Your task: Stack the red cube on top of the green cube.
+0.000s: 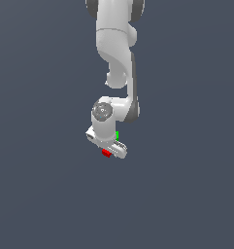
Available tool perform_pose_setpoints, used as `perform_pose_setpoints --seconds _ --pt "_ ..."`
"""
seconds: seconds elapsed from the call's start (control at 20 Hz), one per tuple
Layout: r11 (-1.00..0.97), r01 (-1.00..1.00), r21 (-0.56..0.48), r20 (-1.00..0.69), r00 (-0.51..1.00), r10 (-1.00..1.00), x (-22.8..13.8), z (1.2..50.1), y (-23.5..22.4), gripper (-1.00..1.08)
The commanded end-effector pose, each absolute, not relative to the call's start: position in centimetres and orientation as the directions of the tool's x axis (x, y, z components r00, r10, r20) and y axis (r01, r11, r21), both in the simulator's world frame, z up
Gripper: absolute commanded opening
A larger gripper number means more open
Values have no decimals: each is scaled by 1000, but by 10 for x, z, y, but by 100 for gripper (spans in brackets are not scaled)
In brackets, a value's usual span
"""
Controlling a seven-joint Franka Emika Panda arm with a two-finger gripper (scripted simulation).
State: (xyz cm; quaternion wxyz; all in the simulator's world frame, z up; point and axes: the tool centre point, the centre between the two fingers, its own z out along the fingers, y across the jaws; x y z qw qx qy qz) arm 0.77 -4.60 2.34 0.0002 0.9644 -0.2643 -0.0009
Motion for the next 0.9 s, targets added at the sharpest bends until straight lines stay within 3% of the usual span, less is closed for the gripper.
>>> perform_pose_setpoints --seconds 0.0,0.05,0.1,0.85 --pt "-860 -510 0 0 860 -510 9 20 -46 100" --pt "-860 -510 0 0 860 -510 9 20 -46 100" --pt "-860 -510 0 0 860 -510 9 20 -46 -100" --pt "-861 -509 0 0 861 -509 9 28 -46 -100"
